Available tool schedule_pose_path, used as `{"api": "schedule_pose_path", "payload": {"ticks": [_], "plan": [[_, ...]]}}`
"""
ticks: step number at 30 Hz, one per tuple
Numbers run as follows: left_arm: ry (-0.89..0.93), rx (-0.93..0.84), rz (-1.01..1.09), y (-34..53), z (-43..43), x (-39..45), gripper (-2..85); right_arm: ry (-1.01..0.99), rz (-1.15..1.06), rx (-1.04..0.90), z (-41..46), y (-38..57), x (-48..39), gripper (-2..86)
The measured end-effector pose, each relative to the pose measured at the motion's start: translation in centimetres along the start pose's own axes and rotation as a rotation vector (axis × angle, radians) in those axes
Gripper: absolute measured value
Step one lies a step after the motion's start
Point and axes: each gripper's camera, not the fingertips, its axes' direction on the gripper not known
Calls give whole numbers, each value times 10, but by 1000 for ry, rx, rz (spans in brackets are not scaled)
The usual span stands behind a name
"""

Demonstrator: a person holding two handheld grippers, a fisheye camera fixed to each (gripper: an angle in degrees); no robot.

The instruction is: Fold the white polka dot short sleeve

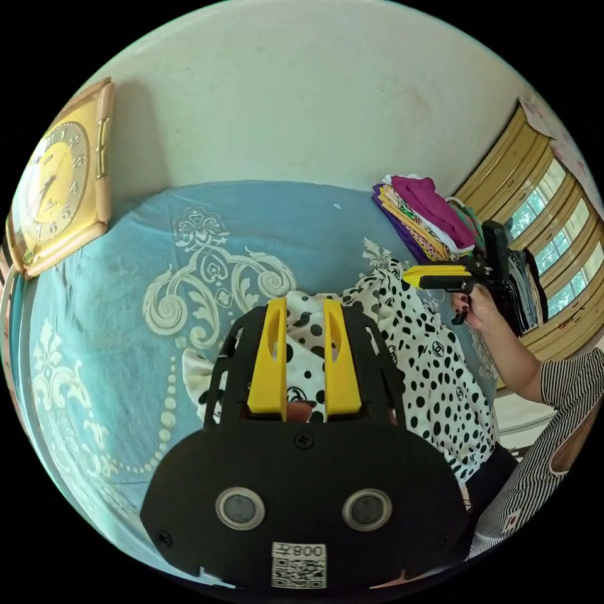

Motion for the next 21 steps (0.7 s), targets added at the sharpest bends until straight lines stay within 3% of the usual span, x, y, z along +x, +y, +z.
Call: {"api": "schedule_pose_path", "payload": {"ticks": [6,11,16,21], "plan": [[-93,-147,107,-22,67,17,63,87,-151,-138,63,-46,-23,42],[-84,-83,119,-10,78,23,18,118,-196,-177,96,-43,-31,30],[-122,101,85,4,63,30,9,127,-188,-163,103,-44,-30,4],[-158,185,85,21,61,39,7,126,-161,43,87,-32,-33,4]]}}
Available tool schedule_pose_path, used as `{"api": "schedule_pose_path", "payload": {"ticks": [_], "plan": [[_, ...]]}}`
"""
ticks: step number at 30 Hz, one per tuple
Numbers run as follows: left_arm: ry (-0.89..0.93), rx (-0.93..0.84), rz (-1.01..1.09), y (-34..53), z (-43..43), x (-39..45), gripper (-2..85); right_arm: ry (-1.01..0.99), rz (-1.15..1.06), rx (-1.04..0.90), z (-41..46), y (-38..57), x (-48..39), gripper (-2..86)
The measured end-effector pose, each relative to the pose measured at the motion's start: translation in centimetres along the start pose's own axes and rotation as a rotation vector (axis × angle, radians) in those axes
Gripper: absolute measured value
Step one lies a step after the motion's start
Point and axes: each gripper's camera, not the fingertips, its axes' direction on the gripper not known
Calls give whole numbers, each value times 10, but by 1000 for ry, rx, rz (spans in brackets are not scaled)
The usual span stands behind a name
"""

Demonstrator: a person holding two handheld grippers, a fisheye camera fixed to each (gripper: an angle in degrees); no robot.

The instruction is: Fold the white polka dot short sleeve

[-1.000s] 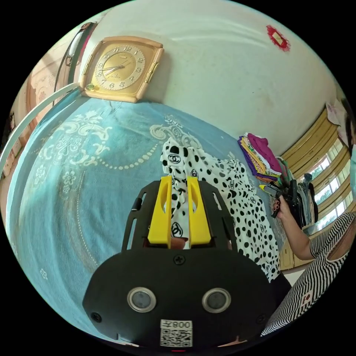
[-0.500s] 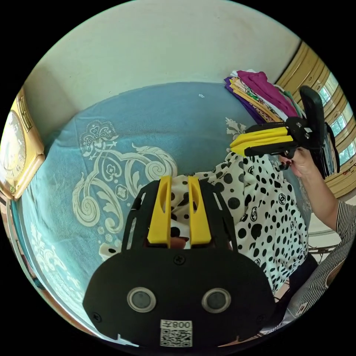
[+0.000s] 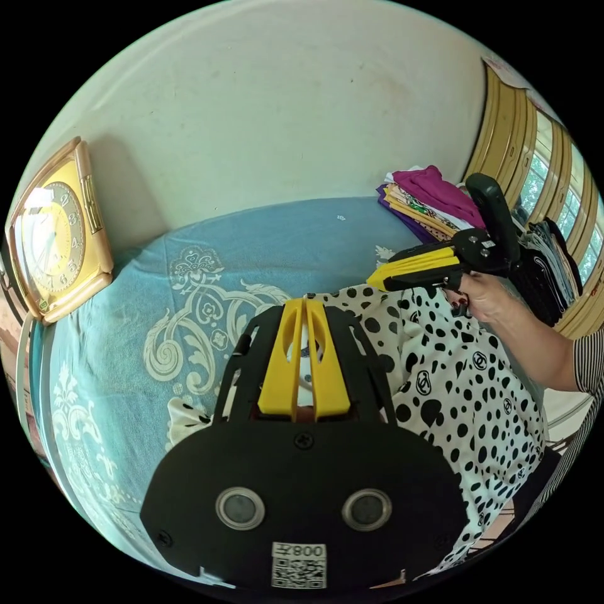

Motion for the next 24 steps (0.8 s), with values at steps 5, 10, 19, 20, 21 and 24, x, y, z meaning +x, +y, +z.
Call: {"api": "schedule_pose_path", "payload": {"ticks": [5,10,19,20,21,24], "plan": [[-18,13,23,10,7,7,7,-53,-23,-39,21,-3,2,35],[-21,28,36,16,11,10,7,4,-81,-119,42,-7,-5,45],[-5,42,66,31,6,16,7,-32,-99,-68,30,4,-4,0],[8,43,70,33,5,17,7,-49,-111,-31,19,11,-6,0],[33,43,81,37,1,18,7,-53,-120,-3,9,19,-8,-1],[53,24,114,51,-2,26,8,-49,-160,68,-11,40,-18,-1]]}}
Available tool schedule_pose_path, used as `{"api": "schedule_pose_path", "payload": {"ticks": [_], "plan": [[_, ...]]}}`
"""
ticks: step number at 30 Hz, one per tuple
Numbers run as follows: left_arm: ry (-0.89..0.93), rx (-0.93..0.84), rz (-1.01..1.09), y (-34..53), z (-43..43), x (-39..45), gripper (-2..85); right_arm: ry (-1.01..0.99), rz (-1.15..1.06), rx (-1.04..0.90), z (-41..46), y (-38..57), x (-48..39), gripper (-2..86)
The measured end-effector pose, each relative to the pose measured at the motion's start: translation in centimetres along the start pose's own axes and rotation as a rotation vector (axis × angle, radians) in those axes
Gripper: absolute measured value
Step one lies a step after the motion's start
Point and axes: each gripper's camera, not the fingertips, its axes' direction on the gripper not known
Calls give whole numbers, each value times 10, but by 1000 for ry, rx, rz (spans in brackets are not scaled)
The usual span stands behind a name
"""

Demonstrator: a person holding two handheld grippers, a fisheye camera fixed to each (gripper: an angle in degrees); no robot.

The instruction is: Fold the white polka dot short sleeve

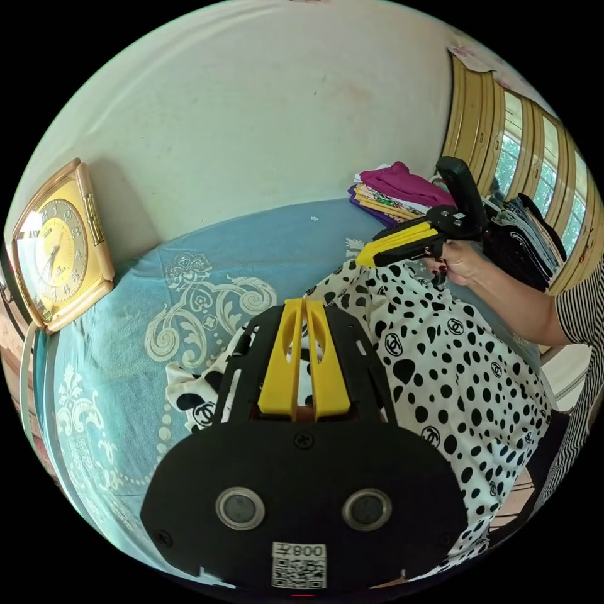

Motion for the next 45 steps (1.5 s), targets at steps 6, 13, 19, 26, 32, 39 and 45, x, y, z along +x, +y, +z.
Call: {"api": "schedule_pose_path", "payload": {"ticks": [6,13,19,26,32,39,45], "plan": [[15,-102,33,20,16,8,14,-44,-47,-87,12,26,-20,0],[90,-138,-47,22,25,-6,32,-98,6,-122,21,27,-17,0],[76,-40,-10,2,13,-3,29,-139,28,-102,13,28,-18,0],[16,-236,-38,-23,54,-22,13,-68,72,-84,-1,11,-10,3],[-26,-207,-27,-14,35,-24,34,104,92,-118,-8,-8,13,42],[-55,-289,-128,-22,52,-70,79,90,78,-313,29,-26,33,61],[-103,-281,-122,-10,50,-65,41,150,83,-327,33,-20,26,25]]}}
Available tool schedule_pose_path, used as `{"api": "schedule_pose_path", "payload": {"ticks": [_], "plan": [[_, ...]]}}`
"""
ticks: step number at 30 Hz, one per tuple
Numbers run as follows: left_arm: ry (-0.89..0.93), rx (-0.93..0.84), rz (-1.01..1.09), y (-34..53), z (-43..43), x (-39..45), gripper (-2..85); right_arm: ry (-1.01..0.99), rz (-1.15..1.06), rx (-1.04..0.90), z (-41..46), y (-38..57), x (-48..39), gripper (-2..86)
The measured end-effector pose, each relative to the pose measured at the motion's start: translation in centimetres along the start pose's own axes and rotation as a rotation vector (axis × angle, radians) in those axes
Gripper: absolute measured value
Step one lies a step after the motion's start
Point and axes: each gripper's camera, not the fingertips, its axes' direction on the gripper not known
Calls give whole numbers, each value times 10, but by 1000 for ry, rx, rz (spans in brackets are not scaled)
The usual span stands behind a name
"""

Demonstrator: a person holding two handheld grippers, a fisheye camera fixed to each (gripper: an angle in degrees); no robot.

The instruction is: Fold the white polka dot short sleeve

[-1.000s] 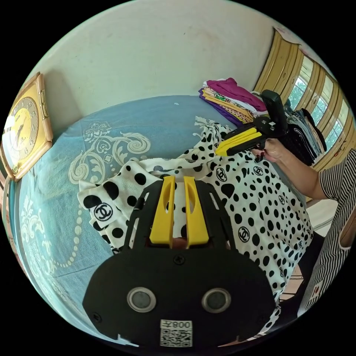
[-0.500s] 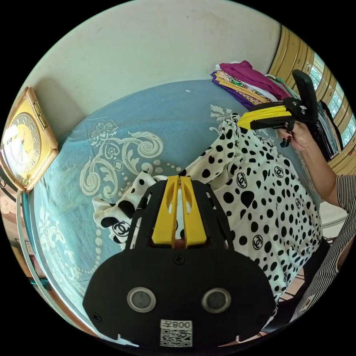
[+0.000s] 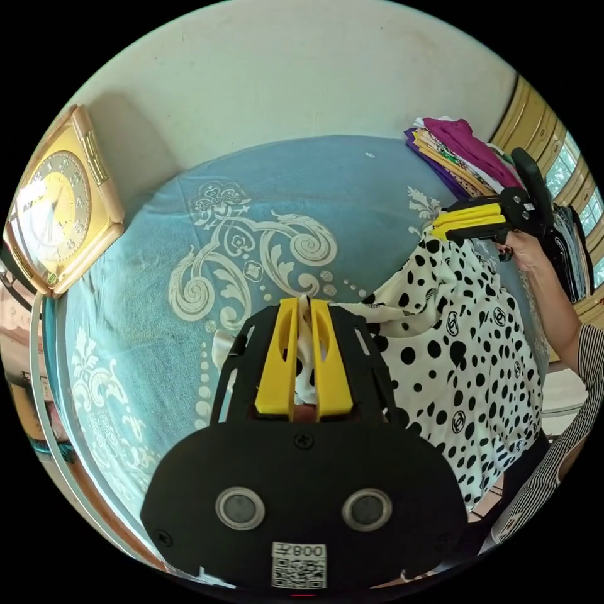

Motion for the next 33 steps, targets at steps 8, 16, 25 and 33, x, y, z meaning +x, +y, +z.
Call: {"api": "schedule_pose_path", "payload": {"ticks": [8,16,25,33], "plan": [[-116,206,-21,38,-24,10,27,66,151,185,-25,24,5,12],[-85,161,-101,41,-1,-8,42,3,240,164,-7,26,26,17],[60,323,-90,64,-28,2,76,-107,252,304,-37,50,39,60],[73,265,45,43,-5,42,73,-107,265,259,-29,44,50,27]]}}
